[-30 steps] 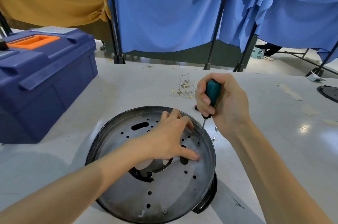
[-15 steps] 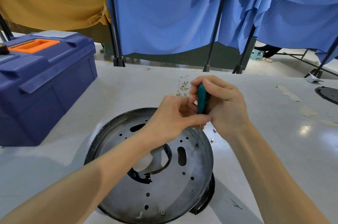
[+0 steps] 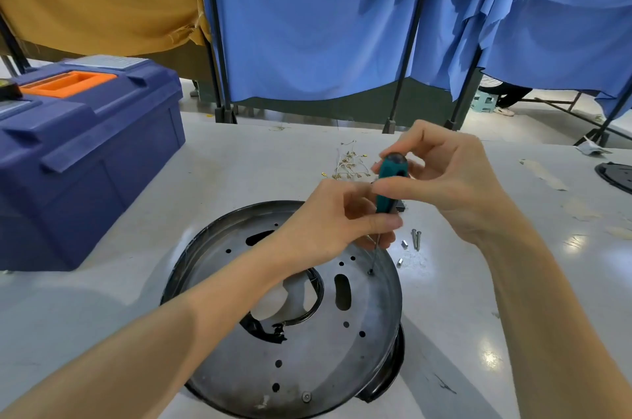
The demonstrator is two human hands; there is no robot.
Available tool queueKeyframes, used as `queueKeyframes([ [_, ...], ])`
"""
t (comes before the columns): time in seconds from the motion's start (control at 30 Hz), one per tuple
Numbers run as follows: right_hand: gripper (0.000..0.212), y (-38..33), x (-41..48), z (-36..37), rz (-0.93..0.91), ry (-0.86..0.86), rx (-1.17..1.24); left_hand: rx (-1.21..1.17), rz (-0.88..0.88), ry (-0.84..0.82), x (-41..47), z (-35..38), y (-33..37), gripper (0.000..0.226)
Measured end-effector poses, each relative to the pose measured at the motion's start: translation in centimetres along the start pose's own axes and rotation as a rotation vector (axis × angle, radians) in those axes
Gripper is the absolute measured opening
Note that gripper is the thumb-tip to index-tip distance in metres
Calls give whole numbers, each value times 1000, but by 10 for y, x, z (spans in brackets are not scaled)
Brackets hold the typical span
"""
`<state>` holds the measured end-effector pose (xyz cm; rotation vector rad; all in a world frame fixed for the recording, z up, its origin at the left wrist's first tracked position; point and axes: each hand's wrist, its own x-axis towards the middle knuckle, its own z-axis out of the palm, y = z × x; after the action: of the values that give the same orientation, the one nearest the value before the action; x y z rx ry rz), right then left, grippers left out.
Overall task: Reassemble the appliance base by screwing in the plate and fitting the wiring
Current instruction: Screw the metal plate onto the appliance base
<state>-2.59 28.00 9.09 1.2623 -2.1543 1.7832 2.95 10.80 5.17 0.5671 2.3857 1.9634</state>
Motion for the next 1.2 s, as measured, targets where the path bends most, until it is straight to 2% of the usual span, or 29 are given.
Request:
queueKeyframes([
  [0.07, 47, -2, 1, 10, 32, 94, -77, 2, -11, -57, 2, -1, 1, 13],
  [0.13, 45, -7, 2, 11, 2, 97, -191, 0, -17, -110, 3, -3, 1, 22],
  [0.23, 29, -13, 1, 1, 11, -111, -205, -9, -14, -139, 0, -4, 0, 31],
  [0.33, 29, -15, -2, -6, 69, -221, -138, -43, -32, -152, -3, -9, -2, 28],
  [0.43, 28, -16, -1, -1, 49, -116, -161, -77, -38, -123, -2, -8, 0, 18],
  [0.53, 47, -11, 1, 8, -13, 42, -258, -42, -26, -46, 3, -1, -1, 14],
  [0.6, 55, -11, 2, 10, -26, 104, -345, -25, -31, -79, 5, 0, -1, 8],
  [0.63, 51, -12, 2, 7, -26, 83, -362, -27, -31, -103, 5, -2, 0, 10],
  [0.7, 32, -15, 2, 0, -11, -40, -329, -50, -41, -136, 2, -5, 1, 21],
  [0.77, 26, -18, 1, -6, 5, -101, -253, -86, -62, -152, -1, -6, 1, 25],
  [0.9, 32, -17, 2, 1, 10, 10, -255, -147, -87, -118, -3, -3, -1, 13],
  [1.03, 53, -11, 4, 11, -16, 199, -459, -108, -63, -73, 0, 5, -3, 15],
  [1.07, 54, -11, 4, 9, -18, 201, -505, -110, -66, -89, 2, 6, -3, 15],
  [1.13, 47, -14, 4, 4, 18, 101, -474, -98, -70, -129, 2, 5, -3, 19],
  [1.2, 27, -17, 1, 0, 59, -3, -358, -105, -68, -150, 0, 5, -3, 22],
])
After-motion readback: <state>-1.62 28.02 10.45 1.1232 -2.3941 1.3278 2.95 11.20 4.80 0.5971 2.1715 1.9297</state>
